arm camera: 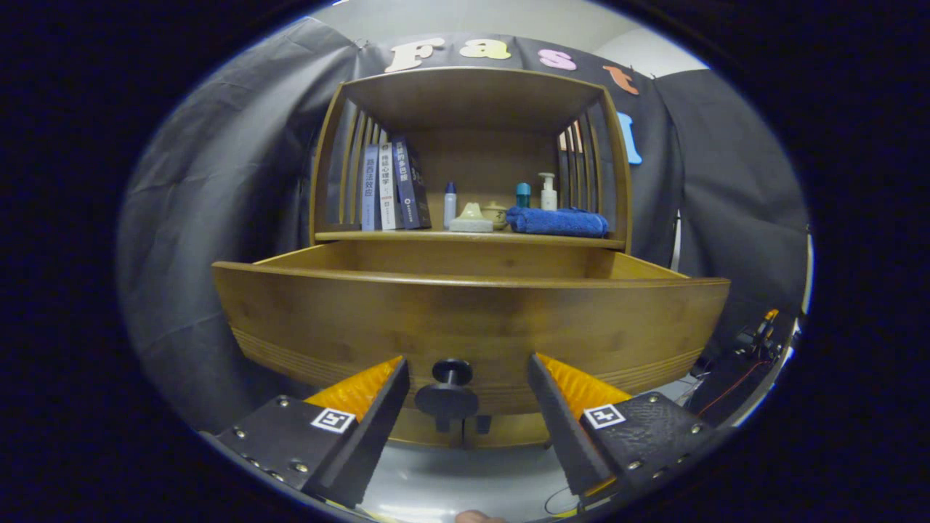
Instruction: Pull open the drawer, take out the items inside it, and place them on the countertop above the cabinet.
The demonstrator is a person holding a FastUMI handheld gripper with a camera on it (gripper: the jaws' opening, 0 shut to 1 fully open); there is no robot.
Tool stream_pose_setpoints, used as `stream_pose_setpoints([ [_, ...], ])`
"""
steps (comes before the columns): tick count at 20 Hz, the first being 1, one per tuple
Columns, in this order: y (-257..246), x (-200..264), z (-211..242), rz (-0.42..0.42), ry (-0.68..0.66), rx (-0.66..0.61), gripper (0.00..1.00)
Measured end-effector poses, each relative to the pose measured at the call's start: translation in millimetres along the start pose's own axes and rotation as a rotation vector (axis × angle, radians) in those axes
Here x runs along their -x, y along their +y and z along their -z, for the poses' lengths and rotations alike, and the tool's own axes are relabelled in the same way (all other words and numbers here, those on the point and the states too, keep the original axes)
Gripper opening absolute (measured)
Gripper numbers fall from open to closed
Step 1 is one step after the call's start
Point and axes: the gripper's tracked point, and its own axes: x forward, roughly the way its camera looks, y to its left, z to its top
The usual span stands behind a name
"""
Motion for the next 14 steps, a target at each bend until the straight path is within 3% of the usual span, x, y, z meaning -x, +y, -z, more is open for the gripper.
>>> stream_pose_setpoints([
  [5,0.6,-4.9,0.2,0.042,-0.014,0.042,0.99],
  [14,24.6,-31.9,0.4,-0.006,0.016,0.002,0.99],
])
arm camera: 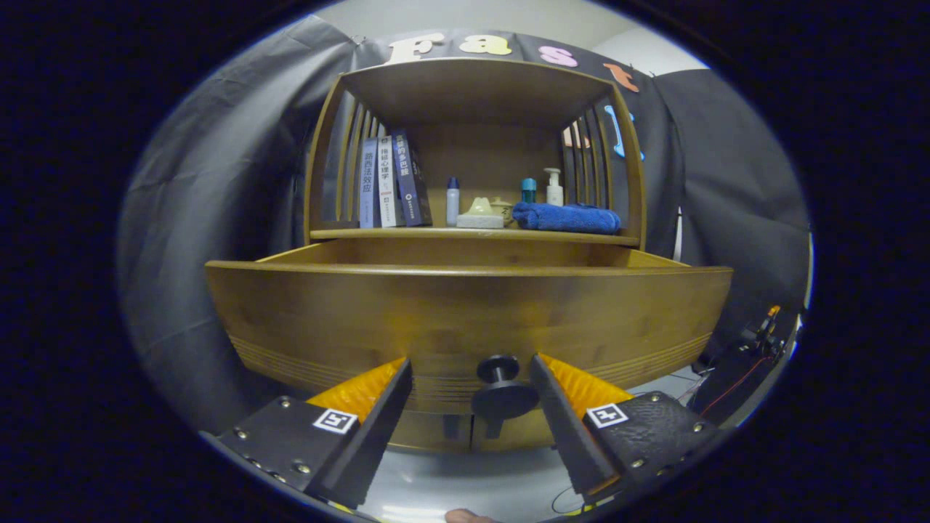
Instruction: Pull open the drawer, take out the items inside it, and place them on the countertop above the cabinet.
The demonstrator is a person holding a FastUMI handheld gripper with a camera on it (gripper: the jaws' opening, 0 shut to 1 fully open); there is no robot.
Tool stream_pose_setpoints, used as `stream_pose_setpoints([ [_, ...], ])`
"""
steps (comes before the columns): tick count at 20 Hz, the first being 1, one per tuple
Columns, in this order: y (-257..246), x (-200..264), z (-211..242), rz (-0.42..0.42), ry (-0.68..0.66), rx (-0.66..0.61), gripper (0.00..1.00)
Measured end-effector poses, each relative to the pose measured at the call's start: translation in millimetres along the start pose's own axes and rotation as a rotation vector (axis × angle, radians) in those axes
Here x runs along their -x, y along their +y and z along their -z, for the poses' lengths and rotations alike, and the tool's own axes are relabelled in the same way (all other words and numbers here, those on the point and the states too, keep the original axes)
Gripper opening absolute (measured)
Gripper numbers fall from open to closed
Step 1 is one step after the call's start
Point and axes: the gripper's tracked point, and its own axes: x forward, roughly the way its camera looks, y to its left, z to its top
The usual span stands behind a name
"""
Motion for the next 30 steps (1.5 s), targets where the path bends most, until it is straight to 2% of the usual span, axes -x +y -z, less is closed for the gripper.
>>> stream_pose_setpoints([
  [7,8.7,-49.0,-18.2,0.017,-0.063,0.021,0.99],
  [15,12.2,-100.0,-24.0,0.033,-0.066,0.012,0.99],
  [30,17.2,-149.9,-27.7,0.027,-0.092,-0.009,1.0],
])
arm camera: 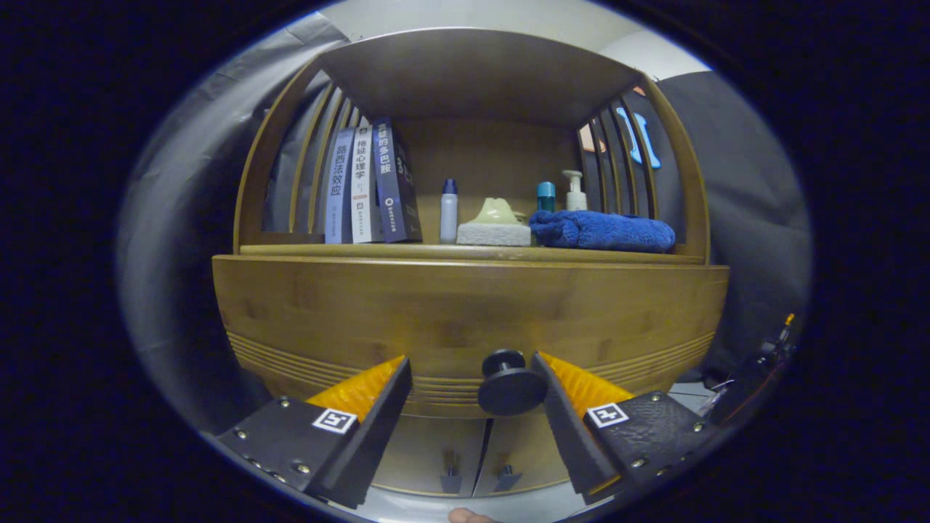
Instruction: Pull open the drawer, take out the items inside it, and place them on the countertop above the cabinet.
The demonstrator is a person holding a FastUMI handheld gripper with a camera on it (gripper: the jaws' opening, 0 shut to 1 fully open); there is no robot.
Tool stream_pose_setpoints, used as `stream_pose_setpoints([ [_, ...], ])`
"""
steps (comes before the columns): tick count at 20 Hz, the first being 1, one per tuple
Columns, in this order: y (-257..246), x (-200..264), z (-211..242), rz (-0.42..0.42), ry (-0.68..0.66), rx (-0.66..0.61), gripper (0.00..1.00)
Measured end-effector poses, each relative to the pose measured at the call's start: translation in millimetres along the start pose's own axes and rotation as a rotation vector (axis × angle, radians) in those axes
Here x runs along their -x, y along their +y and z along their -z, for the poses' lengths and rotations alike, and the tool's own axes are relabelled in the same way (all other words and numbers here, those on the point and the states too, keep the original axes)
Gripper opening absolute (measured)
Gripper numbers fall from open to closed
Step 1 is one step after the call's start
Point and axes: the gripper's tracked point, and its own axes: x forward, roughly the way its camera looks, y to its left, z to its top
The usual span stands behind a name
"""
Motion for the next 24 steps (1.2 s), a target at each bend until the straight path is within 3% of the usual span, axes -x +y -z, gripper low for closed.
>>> stream_pose_setpoints([
  [12,0.8,-24.0,2.9,-0.015,-0.028,0.019,0.99],
  [17,0.2,-24.3,9.5,-0.012,-0.006,0.142,0.99],
  [21,-1.3,1.9,19.2,-0.07,0.043,0.059,1.0],
  [24,-16.4,38.1,39.9,-0.057,0.121,-0.002,0.98],
])
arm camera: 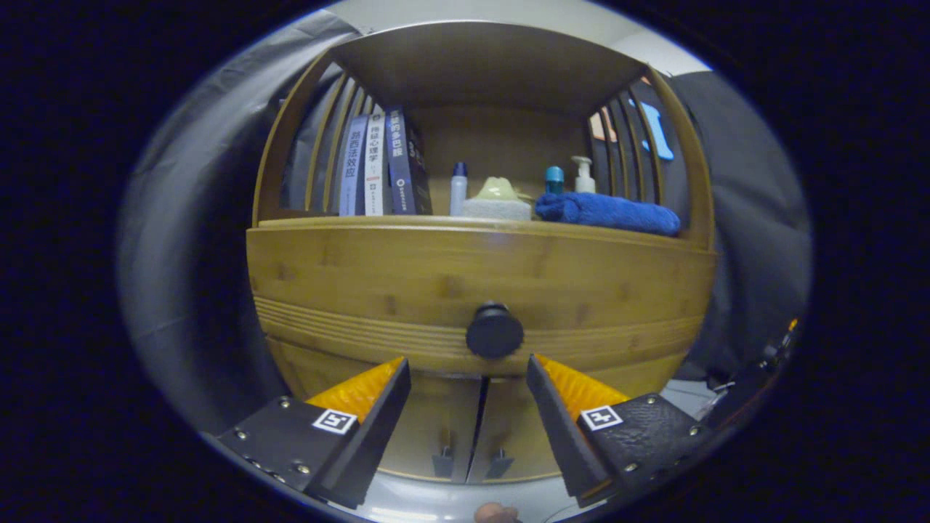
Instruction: Pull open the drawer, take out the items inside it, and place them on the countertop above the cabinet.
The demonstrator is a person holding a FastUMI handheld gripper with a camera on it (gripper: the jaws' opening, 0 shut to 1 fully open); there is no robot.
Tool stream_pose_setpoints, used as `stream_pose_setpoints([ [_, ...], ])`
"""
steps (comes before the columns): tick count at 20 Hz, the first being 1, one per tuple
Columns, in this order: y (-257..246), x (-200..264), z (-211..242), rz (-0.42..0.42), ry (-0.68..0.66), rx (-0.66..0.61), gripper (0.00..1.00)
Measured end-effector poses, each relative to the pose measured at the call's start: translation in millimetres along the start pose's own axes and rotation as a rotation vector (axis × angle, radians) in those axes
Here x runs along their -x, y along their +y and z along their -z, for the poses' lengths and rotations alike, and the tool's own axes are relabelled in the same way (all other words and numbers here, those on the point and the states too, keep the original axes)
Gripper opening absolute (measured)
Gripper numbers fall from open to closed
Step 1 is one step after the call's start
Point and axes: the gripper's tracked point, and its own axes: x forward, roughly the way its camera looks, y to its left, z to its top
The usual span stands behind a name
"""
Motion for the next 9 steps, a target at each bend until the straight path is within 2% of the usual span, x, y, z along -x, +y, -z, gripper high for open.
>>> stream_pose_setpoints([
  [3,5.4,34.3,17.3,-0.035,0.079,-0.046,0.97],
  [5,8.1,58.8,16.0,-0.061,0.088,-0.016,0.96],
  [9,11.1,109.2,-30.7,-0.111,0.022,0.051,0.97],
])
